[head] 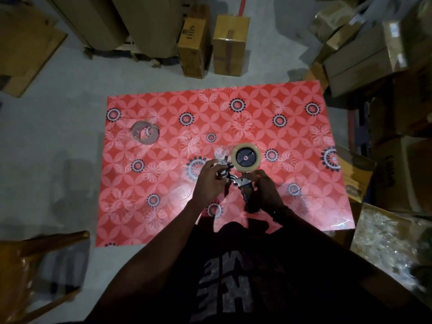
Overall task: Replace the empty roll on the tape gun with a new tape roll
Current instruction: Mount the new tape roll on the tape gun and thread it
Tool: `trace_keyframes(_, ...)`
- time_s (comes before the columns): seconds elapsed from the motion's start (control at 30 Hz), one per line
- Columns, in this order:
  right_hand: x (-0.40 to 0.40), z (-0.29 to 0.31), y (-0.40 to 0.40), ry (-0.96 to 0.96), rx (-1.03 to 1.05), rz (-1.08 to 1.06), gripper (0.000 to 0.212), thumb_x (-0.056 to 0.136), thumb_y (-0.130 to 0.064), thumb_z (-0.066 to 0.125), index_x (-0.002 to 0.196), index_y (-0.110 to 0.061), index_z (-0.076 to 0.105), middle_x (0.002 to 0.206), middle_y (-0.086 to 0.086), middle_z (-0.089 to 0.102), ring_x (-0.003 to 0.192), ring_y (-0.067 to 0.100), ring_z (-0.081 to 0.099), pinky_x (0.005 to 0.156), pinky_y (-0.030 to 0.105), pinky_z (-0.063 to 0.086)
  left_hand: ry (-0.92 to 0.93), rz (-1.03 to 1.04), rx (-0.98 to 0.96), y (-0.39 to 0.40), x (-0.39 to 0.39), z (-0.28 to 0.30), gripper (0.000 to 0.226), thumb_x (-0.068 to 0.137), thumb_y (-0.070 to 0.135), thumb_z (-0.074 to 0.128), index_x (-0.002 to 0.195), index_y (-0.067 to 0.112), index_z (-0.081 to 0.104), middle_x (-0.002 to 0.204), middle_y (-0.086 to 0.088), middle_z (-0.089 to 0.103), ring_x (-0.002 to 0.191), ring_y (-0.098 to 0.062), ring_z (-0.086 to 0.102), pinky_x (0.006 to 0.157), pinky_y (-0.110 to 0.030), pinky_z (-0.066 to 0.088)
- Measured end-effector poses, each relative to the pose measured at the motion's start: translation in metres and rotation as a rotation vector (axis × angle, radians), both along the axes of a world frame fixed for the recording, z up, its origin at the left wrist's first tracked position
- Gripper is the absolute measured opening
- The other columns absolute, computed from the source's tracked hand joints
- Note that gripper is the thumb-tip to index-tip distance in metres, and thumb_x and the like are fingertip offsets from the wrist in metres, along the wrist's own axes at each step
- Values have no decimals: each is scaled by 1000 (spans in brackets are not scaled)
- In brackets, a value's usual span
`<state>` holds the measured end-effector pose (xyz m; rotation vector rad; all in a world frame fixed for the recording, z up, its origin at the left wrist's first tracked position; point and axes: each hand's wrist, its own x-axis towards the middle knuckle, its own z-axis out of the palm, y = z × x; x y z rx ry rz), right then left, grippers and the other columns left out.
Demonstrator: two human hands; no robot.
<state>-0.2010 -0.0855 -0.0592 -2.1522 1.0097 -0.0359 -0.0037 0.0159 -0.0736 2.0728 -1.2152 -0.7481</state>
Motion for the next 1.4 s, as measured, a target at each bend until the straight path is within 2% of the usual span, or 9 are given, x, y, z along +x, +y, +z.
trace_keyframes(0.2,2,-1,-2,1,5,-17,38,84,-14,80,122,-19,74,121,14,62,98,31,69,86,44,58,8,-71,9,21,-7,-1,31,92,18,75,122,15,74,153,-8,41,102,-9,59,85,7,35)
trace_keyframes(0.37,4,-2,-3,22,-3,15,38,87,-10,77,125,-15,73,123,16,60,95,32,68,83,39,57,25,-49,22,21,-11,4,32,91,12,75,123,13,74,157,-11,38,118,-9,57,98,-15,44)
trace_keyframes(0.47,4,-3,-4,12,-7,30,37,86,-9,76,123,-14,72,116,15,60,94,33,68,79,45,59,23,-64,49,21,-13,4,35,90,3,70,123,14,72,161,-10,34,100,-22,70,85,3,38)
trace_keyframes(0.57,5,-2,-4,2,-22,48,37,86,-7,77,123,-10,72,115,18,61,97,35,67,80,38,55,9,-72,39,24,-14,4,41,87,-1,69,123,17,72,165,-9,29,111,-18,65,74,1,42)
trace_keyframes(0.77,8,-3,-8,37,-48,102,34,87,-6,77,120,1,73,116,24,62,95,42,69,79,41,55,12,-73,55,22,-11,7,33,77,0,72,107,13,74,163,-11,33,134,-10,46,96,-24,50)
trace_keyframes(0.9,9,-1,-9,46,-67,118,34,89,-20,75,117,-1,73,112,25,61,91,43,70,75,42,55,40,-64,209,27,-16,1,54,81,8,78,133,6,65,166,-7,30,148,-25,40,119,-42,41)
trace_keyframes(1.07,-1,6,-10,19,-117,144,40,83,-13,78,121,-4,72,115,21,66,88,39,71,70,38,57,31,61,59,26,-22,-3,39,79,-1,69,115,14,66,139,-16,55,122,-32,61,84,-24,56)
trace_keyframes(1.23,9,26,-44,-132,-148,-215,48,82,-12,76,128,-13,65,121,10,68,94,23,69,72,33,60,-9,304,0,7,-25,9,41,91,15,75,127,7,58,125,-11,56,103,-18,55,85,-32,50)
trace_keyframes(1.4,34,26,-72,25,-56,-77,80,71,-36,86,142,-9,60,135,20,57,118,36,59,95,40,48,-8,378,56,-10,-35,6,49,83,15,82,127,13,60,119,-6,57,102,-25,62,84,-42,56)
